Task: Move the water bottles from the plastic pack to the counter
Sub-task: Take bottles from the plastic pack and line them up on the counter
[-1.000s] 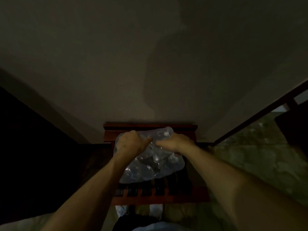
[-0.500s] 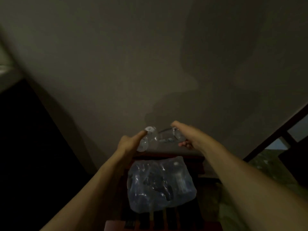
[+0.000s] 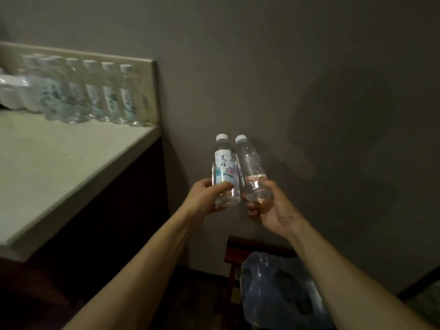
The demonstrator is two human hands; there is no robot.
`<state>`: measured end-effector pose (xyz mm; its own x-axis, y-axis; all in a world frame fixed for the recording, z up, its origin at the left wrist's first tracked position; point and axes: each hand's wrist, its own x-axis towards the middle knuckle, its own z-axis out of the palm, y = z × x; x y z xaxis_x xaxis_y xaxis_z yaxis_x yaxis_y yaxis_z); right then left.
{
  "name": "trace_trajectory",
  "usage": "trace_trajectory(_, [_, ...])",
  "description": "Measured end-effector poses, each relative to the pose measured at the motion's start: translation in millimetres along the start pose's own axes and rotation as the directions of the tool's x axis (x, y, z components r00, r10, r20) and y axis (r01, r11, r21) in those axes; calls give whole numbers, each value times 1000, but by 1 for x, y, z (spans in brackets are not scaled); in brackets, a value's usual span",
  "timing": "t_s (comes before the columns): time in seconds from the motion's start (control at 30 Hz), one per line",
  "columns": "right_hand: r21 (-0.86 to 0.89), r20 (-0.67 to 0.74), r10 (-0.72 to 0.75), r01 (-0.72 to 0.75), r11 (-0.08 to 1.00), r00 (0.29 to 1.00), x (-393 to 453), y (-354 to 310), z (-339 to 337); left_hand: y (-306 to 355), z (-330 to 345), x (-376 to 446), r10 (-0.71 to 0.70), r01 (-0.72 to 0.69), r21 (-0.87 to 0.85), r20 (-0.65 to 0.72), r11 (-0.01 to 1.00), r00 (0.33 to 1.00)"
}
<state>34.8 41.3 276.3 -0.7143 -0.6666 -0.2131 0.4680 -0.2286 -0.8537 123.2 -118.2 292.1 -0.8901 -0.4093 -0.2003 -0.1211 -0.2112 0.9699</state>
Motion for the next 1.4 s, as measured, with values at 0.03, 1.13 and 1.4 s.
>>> trace_trajectory(0.03, [-12, 39, -8, 8, 1000, 999, 1, -1, 11, 5, -9, -3, 31, -31, -4, 3, 999, 1000])
trace_trajectory(1.13, [-325, 311, -234, 335, 884, 921, 237, 38, 316, 128, -306, 72, 421, -358, 324, -150, 876, 894])
trace_trajectory(1.4, [-258, 190, -238, 283, 924, 952, 280, 67, 345, 126, -362, 114, 511, -341, 505, -246, 793, 824])
